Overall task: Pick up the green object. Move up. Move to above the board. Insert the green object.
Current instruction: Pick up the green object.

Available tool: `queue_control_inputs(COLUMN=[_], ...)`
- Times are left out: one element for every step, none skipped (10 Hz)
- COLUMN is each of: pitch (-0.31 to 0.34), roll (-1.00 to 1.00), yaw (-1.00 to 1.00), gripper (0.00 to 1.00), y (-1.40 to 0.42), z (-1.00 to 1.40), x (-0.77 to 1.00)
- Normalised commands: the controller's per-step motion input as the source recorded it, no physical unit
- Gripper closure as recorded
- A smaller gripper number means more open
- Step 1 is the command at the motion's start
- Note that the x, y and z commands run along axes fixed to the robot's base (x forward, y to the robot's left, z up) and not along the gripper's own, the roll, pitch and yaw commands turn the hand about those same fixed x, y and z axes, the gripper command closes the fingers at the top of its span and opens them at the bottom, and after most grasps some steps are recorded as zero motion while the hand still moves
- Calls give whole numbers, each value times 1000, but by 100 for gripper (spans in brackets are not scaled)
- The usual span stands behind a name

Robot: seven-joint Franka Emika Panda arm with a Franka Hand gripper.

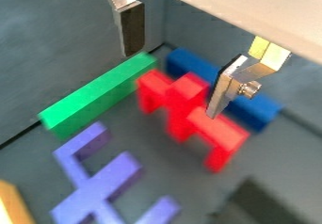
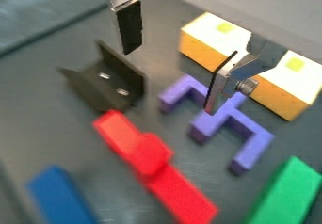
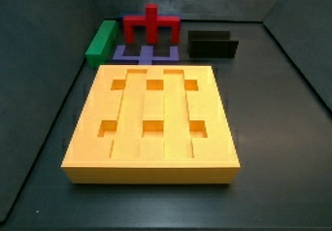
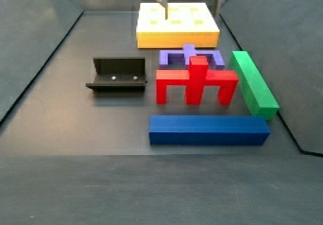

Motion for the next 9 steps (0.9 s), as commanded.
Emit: queue_control_inputs(pitch=[-56,-36,-33,-123,-96,-21,0,0,0], roll=[-140,-114,-143,-129,0,17,54,247,399], yaw=[0,0,0,0,-20,-177,-149,-69,-20], gripper=[0,0,0,0,0,0,0,0,0], y=[-203,0,157,491,469,297,111,-209,-383], z=[-774,-834,-811,-637,-374,-229,-54,146,120], x=[-1000,-1000,-1000,-1000,-986,-846,-749,-357,-220])
